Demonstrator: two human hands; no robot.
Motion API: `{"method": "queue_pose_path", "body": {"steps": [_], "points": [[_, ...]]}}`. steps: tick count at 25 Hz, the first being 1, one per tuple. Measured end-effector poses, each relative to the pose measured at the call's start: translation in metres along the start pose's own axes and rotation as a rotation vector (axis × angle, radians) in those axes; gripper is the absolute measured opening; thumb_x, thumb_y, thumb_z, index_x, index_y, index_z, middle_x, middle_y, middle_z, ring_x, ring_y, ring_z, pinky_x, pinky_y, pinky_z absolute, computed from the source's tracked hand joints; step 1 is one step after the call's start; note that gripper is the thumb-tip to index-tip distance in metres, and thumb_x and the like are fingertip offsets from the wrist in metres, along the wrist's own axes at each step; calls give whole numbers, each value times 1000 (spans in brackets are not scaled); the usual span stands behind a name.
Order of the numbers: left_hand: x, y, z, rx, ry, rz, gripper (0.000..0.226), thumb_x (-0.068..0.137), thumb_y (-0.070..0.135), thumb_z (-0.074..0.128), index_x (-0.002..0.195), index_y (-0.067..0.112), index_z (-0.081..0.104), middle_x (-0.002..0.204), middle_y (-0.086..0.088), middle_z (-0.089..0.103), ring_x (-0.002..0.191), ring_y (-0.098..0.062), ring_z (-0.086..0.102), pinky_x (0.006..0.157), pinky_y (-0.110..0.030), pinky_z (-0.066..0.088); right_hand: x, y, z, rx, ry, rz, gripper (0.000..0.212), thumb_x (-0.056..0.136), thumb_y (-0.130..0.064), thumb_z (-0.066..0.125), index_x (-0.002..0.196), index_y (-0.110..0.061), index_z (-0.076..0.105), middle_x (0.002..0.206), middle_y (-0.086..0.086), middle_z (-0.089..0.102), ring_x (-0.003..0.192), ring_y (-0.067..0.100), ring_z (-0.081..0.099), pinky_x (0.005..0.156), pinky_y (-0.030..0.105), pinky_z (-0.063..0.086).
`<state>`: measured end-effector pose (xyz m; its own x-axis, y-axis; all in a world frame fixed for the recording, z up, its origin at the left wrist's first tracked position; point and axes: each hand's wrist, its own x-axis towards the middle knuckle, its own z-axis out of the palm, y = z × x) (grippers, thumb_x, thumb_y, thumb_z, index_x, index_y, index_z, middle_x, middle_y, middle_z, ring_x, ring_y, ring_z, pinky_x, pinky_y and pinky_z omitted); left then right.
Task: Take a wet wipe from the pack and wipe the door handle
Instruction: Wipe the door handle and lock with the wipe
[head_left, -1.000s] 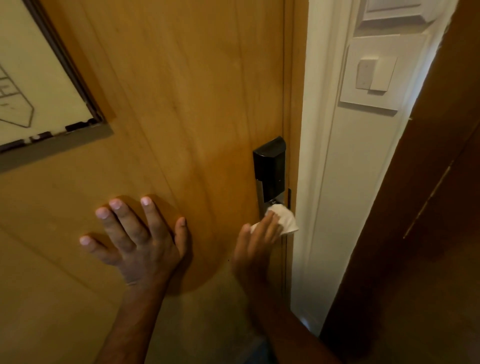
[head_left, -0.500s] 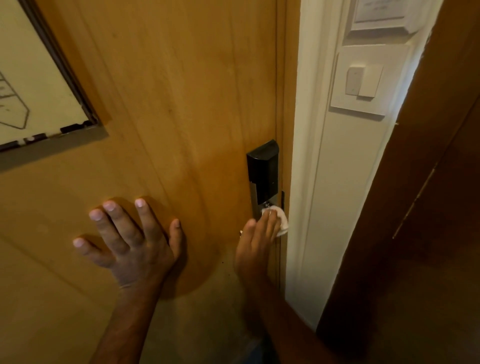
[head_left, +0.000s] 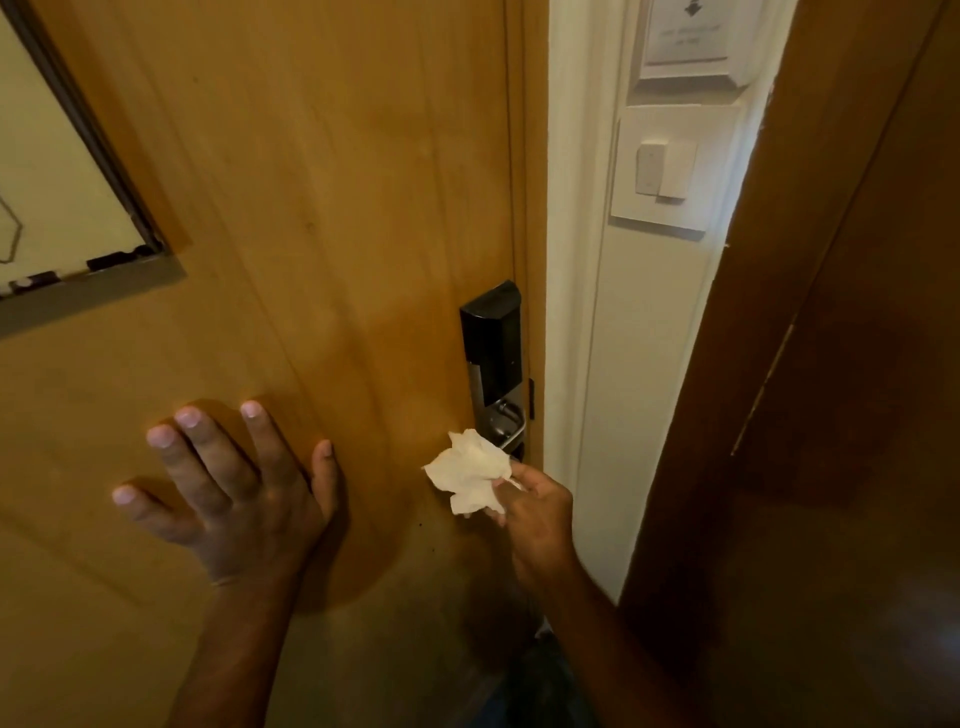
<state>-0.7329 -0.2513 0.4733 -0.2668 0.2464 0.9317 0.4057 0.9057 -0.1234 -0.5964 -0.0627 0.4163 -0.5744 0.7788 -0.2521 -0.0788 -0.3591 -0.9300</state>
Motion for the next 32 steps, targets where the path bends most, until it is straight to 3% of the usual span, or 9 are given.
{"method": "queue_pose_path", "body": {"steps": [3, 7, 11, 16, 19, 22, 25, 28, 32], "points": [[-2, 1, 1, -27, 3, 0, 88, 95, 49, 56, 160, 3, 18, 168, -25, -5, 155, -43, -4, 107, -81, 12, -9, -11, -20, 78, 4, -12, 24, 89, 2, 67, 95, -21, 69, 107, 2, 69, 95, 22, 70, 69, 35, 63], [1, 19, 4, -136, -41, 44, 83, 99, 41, 45, 160, -1, 8, 168, -21, -9, 155, -38, -14, 118, -63, -16, 4, -53, -58, 59, 148, -96, 23, 88, 4, 66, 91, -18, 66, 103, 9, 70, 86, 23, 72, 58, 35, 62], [7, 46, 6, -173, -86, 121, 79, 100, 35, 39, 157, -8, 8, 163, -32, 8, 155, -37, -14, 124, -54, -9, 16, -94, -76, -6, 213, -159, 32, 86, 8, 67, 96, -22, 58, 97, 9, 67, 80, 26, 71, 58, 41, 63], [10, 44, -7, -139, -118, 71, 81, 99, 36, 39, 158, -8, 6, 165, -28, -2, 156, -38, -12, 125, -54, -7, 9, -107, -89, -71, 224, -110, 28, 85, 7, 62, 75, -18, 71, 93, 14, 73, 79, 27, 72, 64, 34, 62], [11, 29, -11, -103, -116, 60, 81, 98, 36, 39, 159, -5, 5, 168, -23, -11, 156, -37, -9, 125, -53, -6, 3, -103, -96, 38, 207, -43, 18, 80, 8, 64, 82, -7, 73, 91, 14, 74, 79, 29, 74, 70, 37, 63], [12, 16, -15, -116, -131, 108, 84, 97, 33, 43, 159, -2, 0, 168, -20, -10, 156, -33, -13, 126, -48, -9, 2, -99, -90, -19, 209, -70, 20, 75, 11, 71, 86, -6, 73, 98, 15, 72, 86, 30, 72, 78, 40, 61], [13, 27, -22, -129, -172, 75, 83, 97, 33, 43, 159, -4, 2, 166, -24, -3, 156, -35, -13, 126, -49, -8, -6, -104, -77, -49, 164, -108, 19, 79, 2, 77, 96, -4, 73, 98, 11, 71, 85, 27, 71, 66, 35, 64], [23, 60, -38, -222, -213, 88, 81, 96, 34, 41, 158, -7, 9, 165, -30, 10, 155, -41, 0, 126, -50, -5, -18, -122, -79, -89, 136, -201, 11, 78, -5, 77, 81, -13, 71, 86, 6, 69, 80, 22, 68, 54, 27, 58], [40, 134, -68, -401, -214, 216, 79, 94, 34, 45, 155, -8, 19, 163, -32, 17, 153, -44, 13, 125, -52, 0, -35, -161, -117, -139, 230, -411, 28, 75, 4, 69, 70, -19, 55, 75, 5, 54, 70, 20, 55, 56, 28, 51]]}}
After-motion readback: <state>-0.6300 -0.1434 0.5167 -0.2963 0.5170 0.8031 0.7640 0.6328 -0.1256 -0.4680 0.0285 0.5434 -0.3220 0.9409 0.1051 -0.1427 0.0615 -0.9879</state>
